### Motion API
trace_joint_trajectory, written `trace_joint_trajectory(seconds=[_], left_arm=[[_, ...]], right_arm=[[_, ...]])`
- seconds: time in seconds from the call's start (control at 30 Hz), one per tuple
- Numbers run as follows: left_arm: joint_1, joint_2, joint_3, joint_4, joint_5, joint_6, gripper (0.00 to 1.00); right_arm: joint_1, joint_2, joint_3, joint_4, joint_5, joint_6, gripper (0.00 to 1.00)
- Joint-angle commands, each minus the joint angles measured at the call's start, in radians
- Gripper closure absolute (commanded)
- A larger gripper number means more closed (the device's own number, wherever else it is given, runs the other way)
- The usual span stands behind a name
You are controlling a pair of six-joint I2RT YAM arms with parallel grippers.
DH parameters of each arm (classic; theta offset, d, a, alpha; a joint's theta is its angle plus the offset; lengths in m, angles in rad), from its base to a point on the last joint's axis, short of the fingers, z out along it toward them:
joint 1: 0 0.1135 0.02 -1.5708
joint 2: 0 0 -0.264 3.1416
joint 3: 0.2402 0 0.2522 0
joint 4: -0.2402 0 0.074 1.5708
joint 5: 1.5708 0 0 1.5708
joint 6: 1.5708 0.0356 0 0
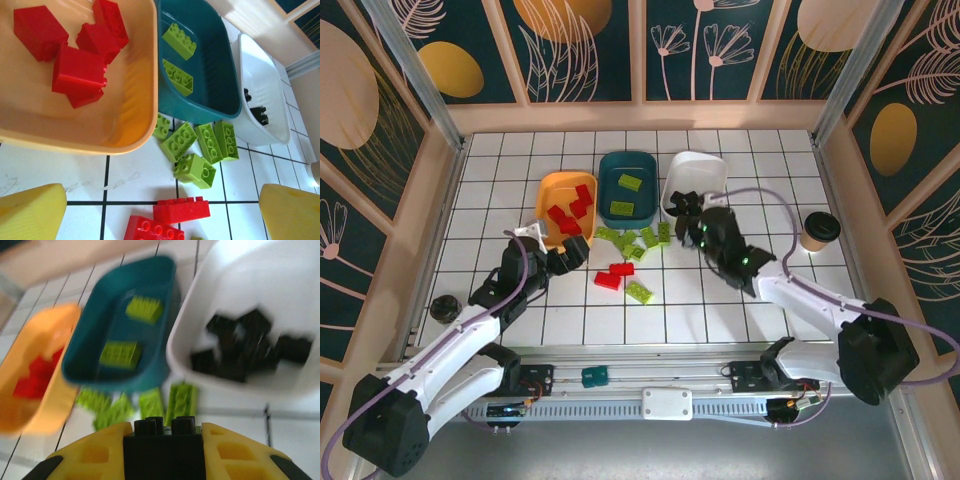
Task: Sort the legos into containers by color
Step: Place the lego in the container.
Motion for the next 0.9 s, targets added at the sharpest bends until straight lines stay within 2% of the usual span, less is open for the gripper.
trace_joint_trajectory(seconds=[0.0,0.1,0.23,0.27,0.37,0.43,0.5,0.7,0.87], left_arm=[[-0.011,-0.001,-0.024,-0.006,0.028,0.010,0.05],[-0.028,0.009,-0.042,-0.006,0.034,0.007,0.07],[-0.061,0.018,-0.062,-0.014,0.020,0.008,0.08],[-0.069,0.021,-0.066,-0.018,0.014,0.011,0.08],[-0.095,0.040,-0.077,-0.025,-0.001,0.018,0.08],[-0.117,0.064,-0.077,-0.029,-0.014,0.027,0.09],[-0.150,0.092,-0.071,-0.035,-0.044,0.039,0.09],[-0.317,0.260,-0.007,-0.042,-0.186,0.084,0.07],[-0.460,0.445,0.085,-0.052,-0.369,0.113,0.02]], right_arm=[[-0.099,0.151,0.117,-0.001,-0.060,-0.097,0.80],[-0.160,0.323,0.240,-0.007,-0.085,-0.113,0.80],[-0.187,0.494,0.382,-0.029,-0.114,-0.126,0.76],[-0.189,0.533,0.416,-0.036,-0.115,-0.127,0.72],[-0.192,0.605,0.485,-0.052,-0.117,-0.132,0.49],[-0.192,0.614,0.503,-0.053,-0.123,-0.130,0.42],[-0.189,0.595,0.495,-0.047,-0.133,-0.127,0.40],[-0.154,0.486,0.387,-0.006,-0.121,-0.132,0.39],[-0.147,0.406,0.284,0.026,-0.121,-0.121,0.39]])
